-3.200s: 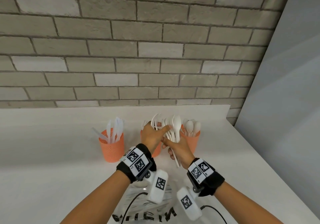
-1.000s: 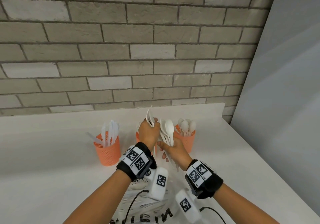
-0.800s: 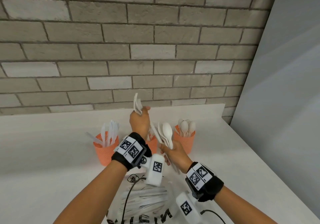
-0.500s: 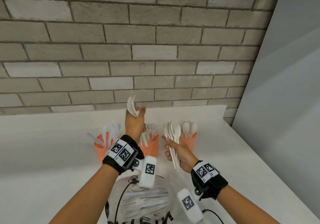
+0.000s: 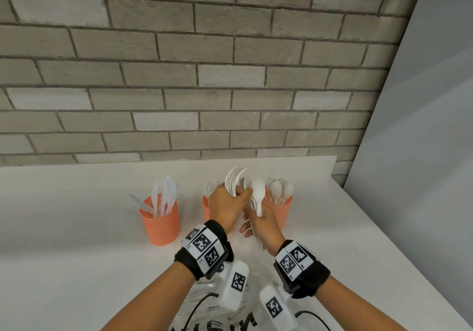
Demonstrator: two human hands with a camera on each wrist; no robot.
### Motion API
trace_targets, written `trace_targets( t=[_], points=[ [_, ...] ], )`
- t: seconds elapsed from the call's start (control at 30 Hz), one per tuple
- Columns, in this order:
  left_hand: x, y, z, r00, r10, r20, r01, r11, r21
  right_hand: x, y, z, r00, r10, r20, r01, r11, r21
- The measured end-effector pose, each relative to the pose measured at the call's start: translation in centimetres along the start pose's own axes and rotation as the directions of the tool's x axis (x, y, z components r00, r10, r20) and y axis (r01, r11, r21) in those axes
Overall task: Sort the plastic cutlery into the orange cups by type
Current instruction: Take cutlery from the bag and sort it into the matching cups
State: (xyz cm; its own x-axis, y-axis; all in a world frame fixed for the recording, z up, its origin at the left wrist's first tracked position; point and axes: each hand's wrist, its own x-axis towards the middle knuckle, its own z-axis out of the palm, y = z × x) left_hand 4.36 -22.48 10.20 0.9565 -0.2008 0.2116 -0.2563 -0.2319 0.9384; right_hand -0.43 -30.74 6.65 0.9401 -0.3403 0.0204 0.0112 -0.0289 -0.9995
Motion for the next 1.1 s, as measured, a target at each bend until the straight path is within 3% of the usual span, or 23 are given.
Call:
trace_targets(
  t=[0.17,0.3,0.4,0.63,0.8,0.9,0.97,1.03,1.1],
  points=[
    [0.0,0.2,0.0,1.0,-0.017,-0.023,0.018,0.999,0.037,0.0,0.4,-0.2,0.999,-0.028,-0.017,0.026,0.995,-0.092],
    [0.4,0.1,0.1,0.987,-0.064,-0.147,0.05,0.994,-0.095,-0.1,0.7,-0.3,0.998,-0.051,-0.022,0.047,0.989,-0.143],
    [0.0,0.5,0.4,0.979,-0.106,-0.175,0.071,0.978,-0.194,0.0,0.8,-0.1,0.996,-0.081,-0.021,0.076,0.982,-0.172],
    [-0.1,0.9,1.3,0.988,-0.148,-0.051,0.125,0.942,-0.312,0.0,0.5,-0.4,0.993,-0.121,0.011,0.121,0.979,-0.161],
    [2.5,1.8,-0.8,0.966,-0.25,-0.067,0.179,0.832,-0.525,-0.1,0.8,-2.3,0.996,-0.091,-0.009,0.088,0.98,-0.176],
    [3.8,1.3,-2.4,0.968,-0.244,0.063,0.228,0.742,-0.631,0.6,1.5,-4.0,0.995,-0.035,-0.093,0.016,0.98,-0.199],
    [4.6,0.0,-2.9,0.969,-0.224,0.109,0.245,0.787,-0.566,1.2,1.7,-5.2,0.989,-0.018,-0.147,-0.012,0.979,-0.205],
    [5.3,-1.4,-3.2,0.976,-0.198,0.087,0.216,0.878,-0.427,1.7,1.1,-6.2,0.98,-0.04,-0.196,0.01,0.988,-0.154],
    [6.0,-2.2,-3.4,0.977,-0.211,0.036,0.209,0.905,-0.37,2.4,0.1,-6.8,0.962,-0.065,-0.265,0.057,0.998,-0.038]
  ],
)
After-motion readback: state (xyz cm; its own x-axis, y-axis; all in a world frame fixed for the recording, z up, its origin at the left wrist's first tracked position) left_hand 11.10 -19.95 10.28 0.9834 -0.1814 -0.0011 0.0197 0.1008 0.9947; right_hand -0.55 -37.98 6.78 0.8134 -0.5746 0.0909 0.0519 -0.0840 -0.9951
